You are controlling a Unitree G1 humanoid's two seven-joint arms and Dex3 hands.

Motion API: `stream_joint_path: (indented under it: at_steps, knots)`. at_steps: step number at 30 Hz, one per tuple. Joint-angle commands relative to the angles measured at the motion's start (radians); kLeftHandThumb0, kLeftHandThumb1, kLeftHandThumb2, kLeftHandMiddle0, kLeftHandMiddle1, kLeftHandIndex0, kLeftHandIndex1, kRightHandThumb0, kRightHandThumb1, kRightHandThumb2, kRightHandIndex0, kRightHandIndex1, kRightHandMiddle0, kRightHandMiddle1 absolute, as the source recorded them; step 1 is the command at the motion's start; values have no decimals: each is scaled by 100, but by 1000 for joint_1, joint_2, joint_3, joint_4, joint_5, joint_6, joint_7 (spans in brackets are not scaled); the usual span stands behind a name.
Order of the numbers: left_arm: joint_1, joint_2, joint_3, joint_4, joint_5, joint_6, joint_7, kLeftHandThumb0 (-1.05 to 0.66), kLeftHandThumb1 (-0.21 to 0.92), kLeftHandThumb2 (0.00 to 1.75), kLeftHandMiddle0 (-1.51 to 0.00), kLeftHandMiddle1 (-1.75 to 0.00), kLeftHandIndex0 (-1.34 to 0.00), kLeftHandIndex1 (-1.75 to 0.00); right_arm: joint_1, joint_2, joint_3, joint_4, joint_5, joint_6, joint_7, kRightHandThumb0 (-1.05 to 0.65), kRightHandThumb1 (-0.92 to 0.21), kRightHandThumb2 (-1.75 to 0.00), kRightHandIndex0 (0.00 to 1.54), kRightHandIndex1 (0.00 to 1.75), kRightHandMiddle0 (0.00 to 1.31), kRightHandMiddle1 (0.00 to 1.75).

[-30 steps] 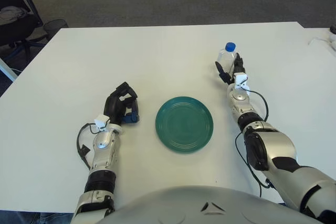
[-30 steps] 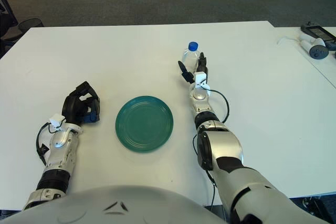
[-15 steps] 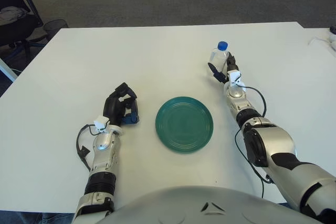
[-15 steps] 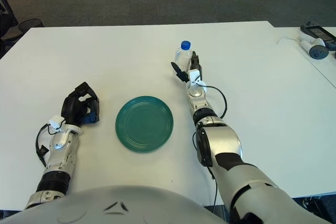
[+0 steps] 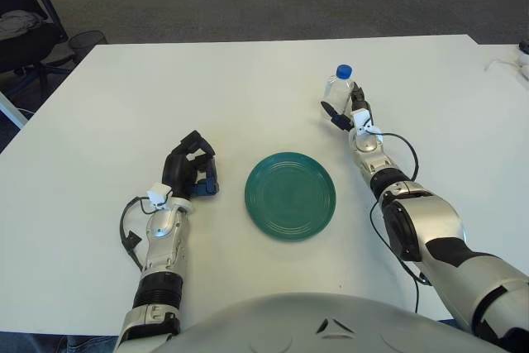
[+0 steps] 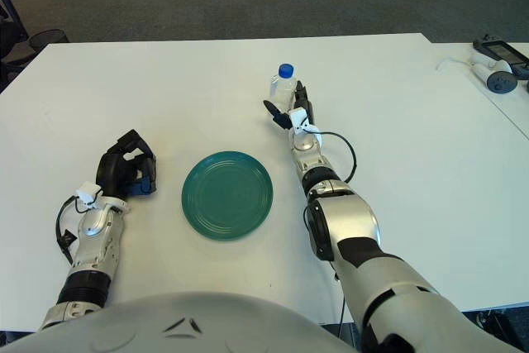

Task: Put the bottle into the plate.

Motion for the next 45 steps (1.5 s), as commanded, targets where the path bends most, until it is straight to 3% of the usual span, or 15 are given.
stream_joint_path:
  at_steps: [1, 5, 10, 12, 13, 14, 16, 17, 19, 21, 26, 34, 45]
  knots:
    - [50, -14, 0, 38, 5, 28, 19, -62, 3, 167, -132, -175, -86, -175, 35, 16, -5, 31, 8, 46, 4, -105, -92, -31, 0, 0, 0, 0]
    - [48, -13, -1, 42, 5, 16, 15, -62, 3, 167, -132, -175, -86, -175, 36, 26, -27, 30, 25, 38, -34, -105, -92, -32, 1, 0, 1, 1]
    - [44, -12, -3, 52, 0, 3, 5, -62, 3, 168, -133, -175, -86, -175, 34, 47, -79, 29, 64, 15, -96, -92, -91, -20, 30, 10, 0, 69]
    - [42, -8, -1, 56, -3, 1, 1, -62, 3, 168, -134, -175, -87, -175, 36, 57, -101, 27, 83, -13, -106, -82, -84, -19, 34, 46, 2, 102]
    - [42, -7, -1, 57, -4, 0, 0, -62, 2, 168, -134, -175, -87, -175, 36, 60, -106, 28, 87, -20, -109, -73, -71, -33, 35, 83, 4, 128]
    - [42, -6, 0, 58, -5, 0, -1, -62, 2, 168, -134, -175, -87, -175, 37, 63, -111, 28, 90, -30, -112, -67, -59, -50, 36, 107, 6, 145]
    - [40, -6, -1, 60, -5, -1, -1, -62, 2, 168, -134, -175, -87, -175, 39, 65, -115, 29, 91, -45, -118, -60, -44, -69, 44, 141, 15, 162]
    - [40, -6, -1, 61, -4, -2, 0, -62, 2, 168, -134, -175, -87, -175, 42, 68, -114, 29, 87, -64, -130, -59, -42, -71, 47, 148, 20, 165]
    - [38, -6, -2, 64, -4, -7, 0, -62, 2, 168, -134, -175, -87, -175, 45, 73, -111, 31, 80, -85, -152, -52, -39, -76, 69, 164, 47, 171]
    - [38, -4, -2, 67, -4, -13, -2, -62, 3, 168, -135, -175, -87, -175, 45, 75, -111, 33, 76, -91, -165, -47, -38, -78, 82, 169, 60, 173]
    - [36, -3, 0, 75, -9, -24, -11, -62, 3, 167, -135, -175, -86, -175, 44, 95, -128, 34, 94, -98, -188, -31, -35, -93, 101, 174, 79, 174]
    - [38, -4, 0, 75, -4, -28, -3, -60, 5, 164, -134, -175, -84, -175, 46, 103, -156, 36, 113, -103, -185, -15, -32, -118, 117, 175, 96, 175]
    - [38, -10, 2, 75, -10, -31, -5, -59, 7, 162, -133, -175, -82, -175, 55, 104, -171, 43, 117, -85, -185, -12, -34, -126, 122, 175, 98, 175]
